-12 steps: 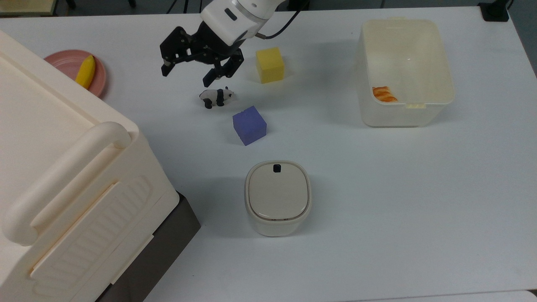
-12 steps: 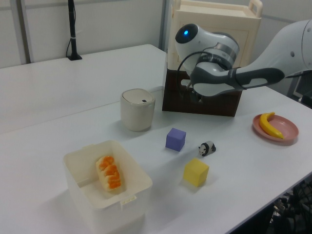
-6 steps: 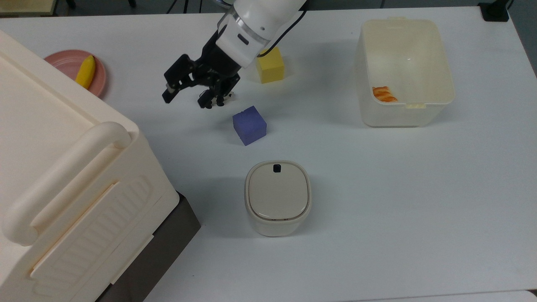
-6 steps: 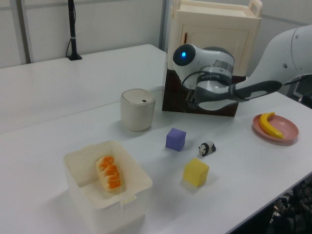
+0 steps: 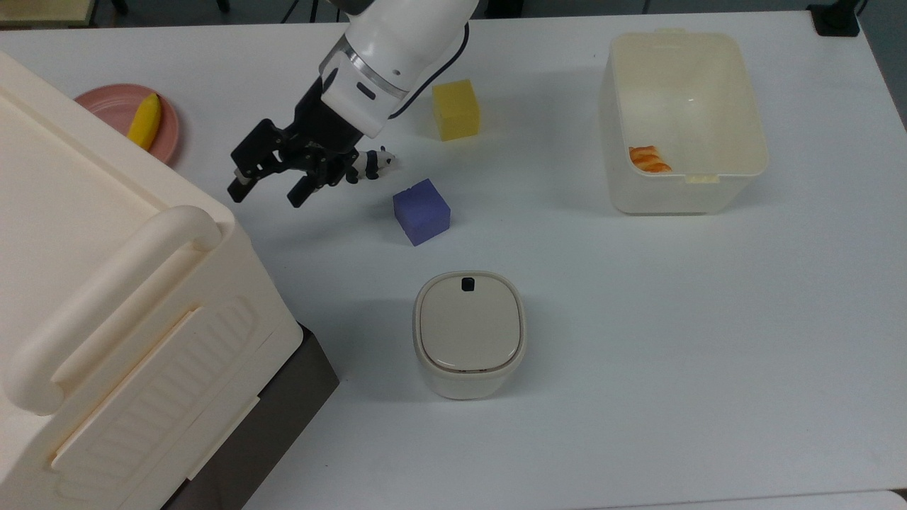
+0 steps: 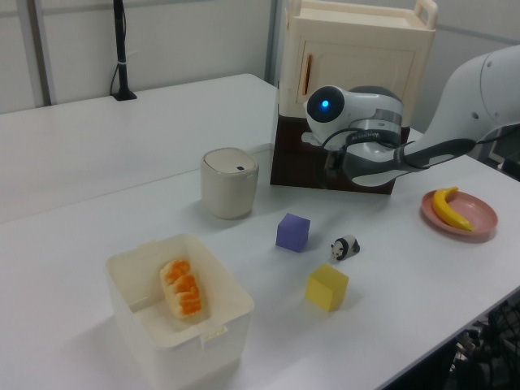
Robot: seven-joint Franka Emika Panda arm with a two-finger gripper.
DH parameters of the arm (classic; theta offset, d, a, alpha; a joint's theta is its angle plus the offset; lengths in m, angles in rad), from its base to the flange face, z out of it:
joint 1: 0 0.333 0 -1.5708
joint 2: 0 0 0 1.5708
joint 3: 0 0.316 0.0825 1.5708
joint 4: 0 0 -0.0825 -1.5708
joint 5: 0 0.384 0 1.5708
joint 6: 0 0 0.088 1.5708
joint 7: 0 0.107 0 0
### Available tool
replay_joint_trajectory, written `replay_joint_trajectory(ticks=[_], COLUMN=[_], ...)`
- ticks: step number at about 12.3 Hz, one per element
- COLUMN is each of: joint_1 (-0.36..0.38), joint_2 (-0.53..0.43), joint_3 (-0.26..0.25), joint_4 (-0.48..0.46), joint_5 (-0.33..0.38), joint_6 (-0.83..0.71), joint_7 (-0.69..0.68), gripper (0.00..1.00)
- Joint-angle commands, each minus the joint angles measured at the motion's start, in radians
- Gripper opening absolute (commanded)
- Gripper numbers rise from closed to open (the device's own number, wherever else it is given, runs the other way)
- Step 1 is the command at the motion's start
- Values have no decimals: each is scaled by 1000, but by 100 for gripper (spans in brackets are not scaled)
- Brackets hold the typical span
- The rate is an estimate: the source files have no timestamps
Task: Slide open the drawer
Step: 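Lower the gripper onto the white drawer handle and close it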
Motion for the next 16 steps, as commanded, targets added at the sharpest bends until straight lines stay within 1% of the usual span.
replay_joint_trajectory(ticks=[1,2,7,8,10,11,12,14,16], joint_1=[-42,-51,-72,-82,-109,-114,-121,-131,-135], joint_2=[13,27,58,67,82,87,104,113,116], joint_3=[3,2,2,2,2,2,2,2,2], joint_4=[24,27,45,47,50,61,73,84,90], joint_5=[-47,-47,-52,-59,-107,-119,-127,-145,-152], joint_6=[20,22,40,61,100,106,106,109,109], joint_7=[-79,-110,-117,-117,-117,-117,-117,-122,-140], gripper=[100,100,100,100,100,97,96,95,91])
